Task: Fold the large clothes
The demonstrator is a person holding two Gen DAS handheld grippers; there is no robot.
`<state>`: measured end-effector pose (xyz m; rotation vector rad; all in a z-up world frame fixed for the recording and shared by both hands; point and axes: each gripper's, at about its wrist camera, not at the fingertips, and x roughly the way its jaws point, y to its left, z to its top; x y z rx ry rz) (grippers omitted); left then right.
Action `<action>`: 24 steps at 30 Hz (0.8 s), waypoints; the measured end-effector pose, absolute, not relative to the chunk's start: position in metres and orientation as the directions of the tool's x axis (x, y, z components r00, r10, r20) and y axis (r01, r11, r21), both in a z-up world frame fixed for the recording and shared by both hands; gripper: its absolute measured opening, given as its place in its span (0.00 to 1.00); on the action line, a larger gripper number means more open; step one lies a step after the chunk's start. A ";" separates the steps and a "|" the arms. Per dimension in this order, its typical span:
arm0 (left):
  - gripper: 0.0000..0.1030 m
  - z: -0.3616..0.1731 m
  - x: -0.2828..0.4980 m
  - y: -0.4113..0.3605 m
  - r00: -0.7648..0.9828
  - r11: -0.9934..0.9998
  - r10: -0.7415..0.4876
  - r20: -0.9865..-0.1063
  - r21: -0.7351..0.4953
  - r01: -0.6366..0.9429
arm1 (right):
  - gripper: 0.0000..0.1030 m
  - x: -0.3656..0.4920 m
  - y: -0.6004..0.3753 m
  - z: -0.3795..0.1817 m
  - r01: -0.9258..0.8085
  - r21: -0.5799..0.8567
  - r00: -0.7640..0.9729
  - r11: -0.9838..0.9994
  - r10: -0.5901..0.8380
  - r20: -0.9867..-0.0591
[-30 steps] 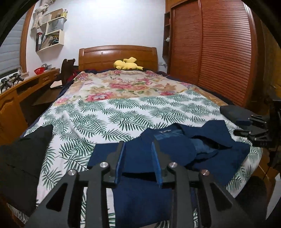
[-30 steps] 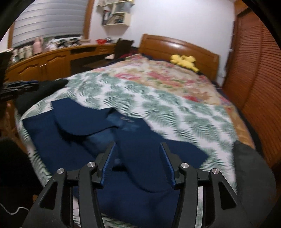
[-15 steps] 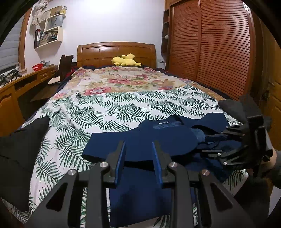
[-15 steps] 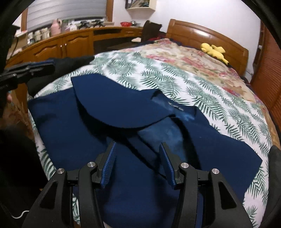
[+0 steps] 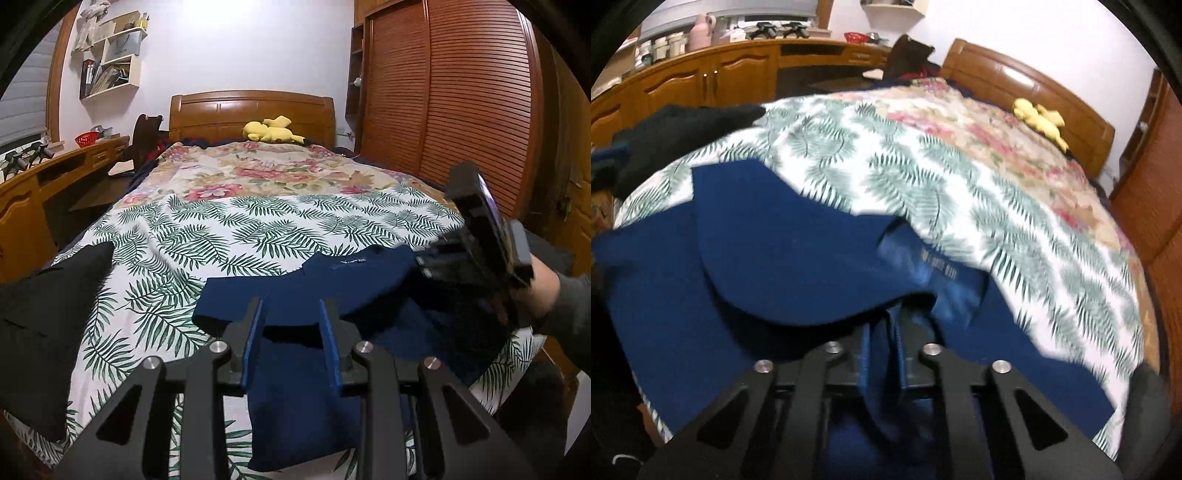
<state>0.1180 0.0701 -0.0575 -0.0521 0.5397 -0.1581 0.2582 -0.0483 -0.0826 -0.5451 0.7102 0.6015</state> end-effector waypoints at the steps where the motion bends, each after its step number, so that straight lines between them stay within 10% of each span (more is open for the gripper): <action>1: 0.27 -0.058 0.118 0.070 0.846 0.986 -0.165 -0.508 -0.091 0.137 | 0.05 0.266 -0.045 -0.079 -0.667 -0.254 0.613 0.701 0.321 -0.722; 14: 0.27 -0.058 0.119 0.069 0.840 0.983 -0.181 -0.511 -0.099 0.151 | 0.06 0.361 -0.020 -0.056 -0.511 -0.311 0.715 0.801 0.194 -0.672; 20: 0.28 -0.058 0.118 0.070 0.842 0.984 -0.180 -0.508 -0.102 0.149 | 0.40 0.364 -0.022 -0.044 -0.474 -0.281 0.727 0.835 0.191 -0.659; 24: 0.28 -0.058 0.119 0.068 0.841 0.983 -0.183 -0.509 -0.099 0.154 | 0.40 0.351 -0.030 -0.038 -0.507 -0.241 0.705 0.827 0.238 -0.668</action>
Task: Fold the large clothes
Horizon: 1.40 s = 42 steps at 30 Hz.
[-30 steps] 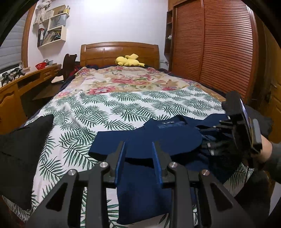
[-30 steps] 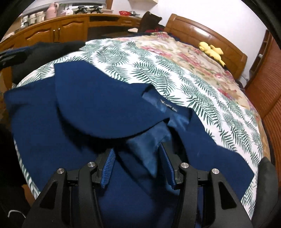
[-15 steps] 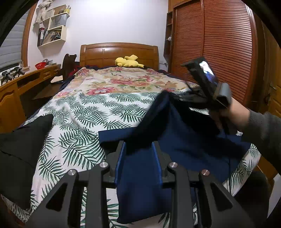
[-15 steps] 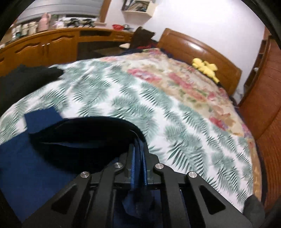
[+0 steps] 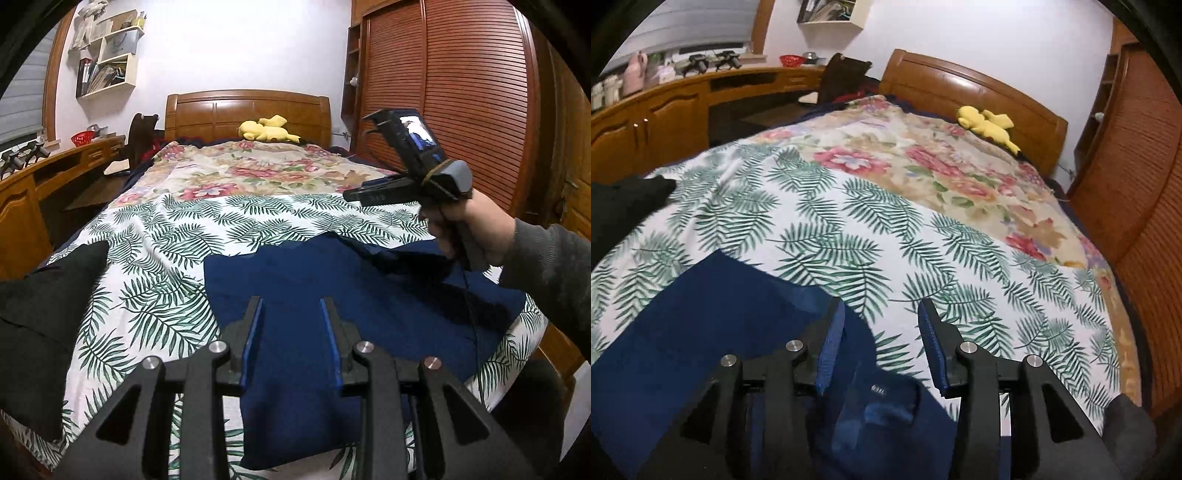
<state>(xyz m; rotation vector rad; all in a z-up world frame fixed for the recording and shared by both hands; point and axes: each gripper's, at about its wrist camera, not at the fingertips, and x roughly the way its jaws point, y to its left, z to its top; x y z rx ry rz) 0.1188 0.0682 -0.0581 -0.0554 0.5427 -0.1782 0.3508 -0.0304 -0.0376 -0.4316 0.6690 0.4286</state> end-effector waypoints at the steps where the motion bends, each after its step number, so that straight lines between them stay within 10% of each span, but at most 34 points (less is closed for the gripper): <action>1: 0.28 -0.058 0.119 0.067 0.841 0.983 -0.185 -0.508 -0.099 0.156 | 0.40 0.345 -0.035 -0.037 -0.521 -0.227 0.697 0.823 0.256 -0.670; 39: 0.33 -0.066 0.164 -0.034 0.791 0.950 -0.299 -0.534 -0.085 0.301 | 0.54 0.289 -0.161 -0.105 -0.557 -0.258 0.576 0.790 0.143 -0.805; 42: 0.33 -0.066 0.164 -0.035 0.790 0.951 -0.296 -0.536 -0.085 0.299 | 0.08 0.309 -0.166 -0.103 -0.545 -0.280 0.587 0.790 0.121 -0.801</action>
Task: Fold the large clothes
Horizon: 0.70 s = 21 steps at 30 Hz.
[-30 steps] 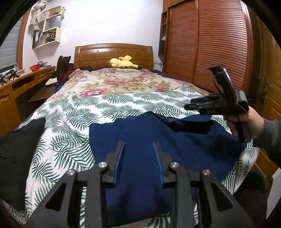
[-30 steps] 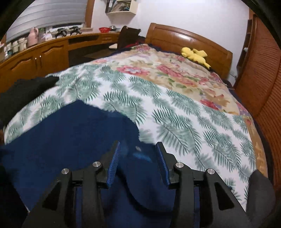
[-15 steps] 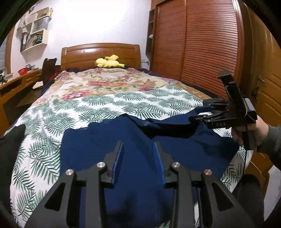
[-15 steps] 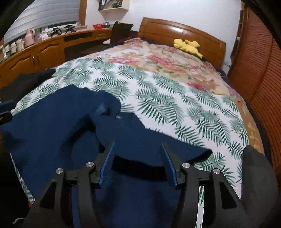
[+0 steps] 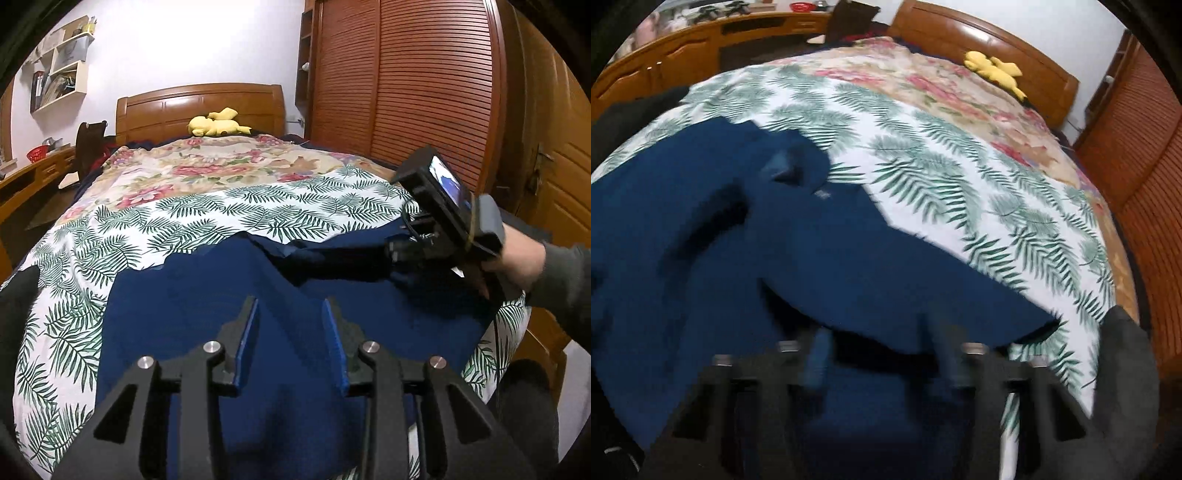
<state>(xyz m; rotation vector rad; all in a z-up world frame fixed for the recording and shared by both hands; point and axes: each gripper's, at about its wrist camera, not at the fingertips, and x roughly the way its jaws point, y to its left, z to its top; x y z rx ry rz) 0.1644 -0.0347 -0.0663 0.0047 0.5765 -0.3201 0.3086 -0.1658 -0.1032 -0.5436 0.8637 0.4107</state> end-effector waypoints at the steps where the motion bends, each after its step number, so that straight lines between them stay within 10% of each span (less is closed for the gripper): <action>1: 0.33 -0.067 0.164 -0.035 0.789 0.951 -0.295 -0.539 -0.084 0.298 | 0.03 0.316 -0.167 -0.101 -0.547 -0.289 0.593 0.786 0.120 -0.796; 15: 0.33 -0.068 0.161 -0.025 0.780 0.948 -0.304 -0.546 -0.097 0.302 | 0.01 0.401 -0.160 -0.057 -0.388 -0.334 0.709 0.859 0.047 -0.703; 21: 0.33 -0.068 0.161 -0.022 0.780 0.949 -0.301 -0.548 -0.097 0.299 | 0.40 0.412 -0.170 -0.034 -0.334 -0.289 0.732 0.897 0.054 -0.679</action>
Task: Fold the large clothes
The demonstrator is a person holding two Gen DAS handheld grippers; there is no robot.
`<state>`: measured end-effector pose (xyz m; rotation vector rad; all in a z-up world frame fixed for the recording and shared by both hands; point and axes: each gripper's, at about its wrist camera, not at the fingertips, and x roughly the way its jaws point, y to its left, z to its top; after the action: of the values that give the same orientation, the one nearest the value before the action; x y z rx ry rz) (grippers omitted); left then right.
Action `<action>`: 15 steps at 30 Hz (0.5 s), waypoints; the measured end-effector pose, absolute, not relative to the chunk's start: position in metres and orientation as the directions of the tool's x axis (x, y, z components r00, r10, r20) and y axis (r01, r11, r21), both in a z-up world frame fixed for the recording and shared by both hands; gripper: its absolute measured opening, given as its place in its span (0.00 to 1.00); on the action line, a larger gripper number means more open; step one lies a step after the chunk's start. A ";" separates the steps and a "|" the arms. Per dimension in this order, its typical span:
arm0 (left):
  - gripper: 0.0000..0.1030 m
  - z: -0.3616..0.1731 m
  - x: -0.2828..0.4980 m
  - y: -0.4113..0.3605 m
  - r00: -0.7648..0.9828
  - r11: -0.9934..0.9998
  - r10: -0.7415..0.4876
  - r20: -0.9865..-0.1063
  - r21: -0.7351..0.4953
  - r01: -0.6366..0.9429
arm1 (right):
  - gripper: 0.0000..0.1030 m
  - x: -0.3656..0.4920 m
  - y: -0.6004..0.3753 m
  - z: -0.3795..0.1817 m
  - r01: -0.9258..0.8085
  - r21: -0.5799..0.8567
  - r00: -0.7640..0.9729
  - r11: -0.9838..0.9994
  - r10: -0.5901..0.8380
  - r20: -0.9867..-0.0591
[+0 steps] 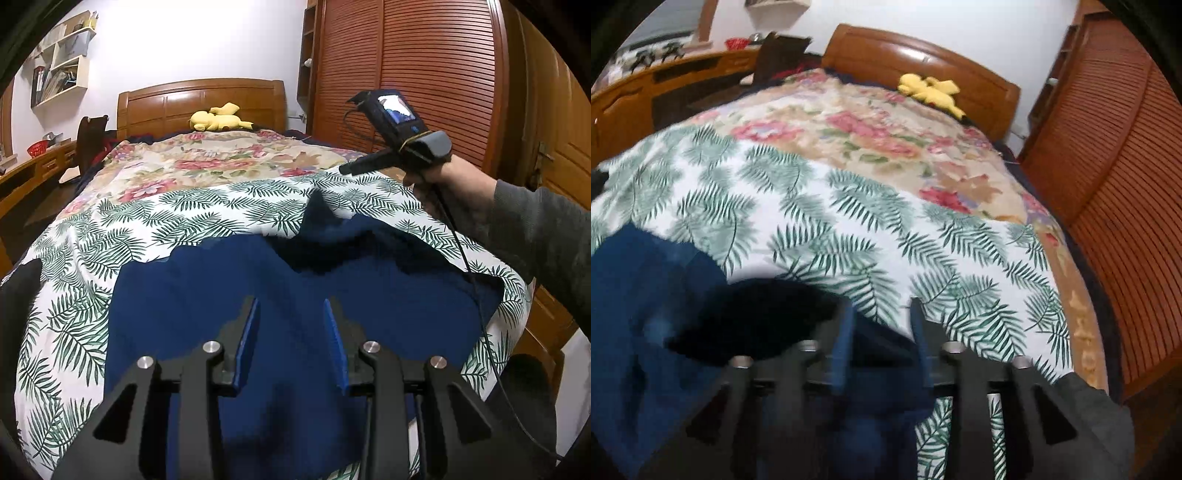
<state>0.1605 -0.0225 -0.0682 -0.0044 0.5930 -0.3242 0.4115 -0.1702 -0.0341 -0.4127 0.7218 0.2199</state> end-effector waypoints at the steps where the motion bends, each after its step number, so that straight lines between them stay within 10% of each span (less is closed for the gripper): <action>1: 0.33 -0.068 0.160 -0.022 0.781 0.949 -0.302 -0.547 -0.098 0.298 | 0.41 0.412 -0.174 -0.031 -0.332 -0.273 0.733 0.903 0.064 -0.677; 15: 0.33 -0.069 0.161 -0.024 0.783 0.953 -0.292 -0.549 -0.096 0.288 | 0.42 0.431 -0.245 -0.113 -0.248 -0.066 0.535 0.966 0.080 -0.841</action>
<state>0.1615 -0.0236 -0.0690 -0.0066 0.5933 -0.3133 0.4309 -0.2455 -0.1126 -0.1857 0.9889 0.1968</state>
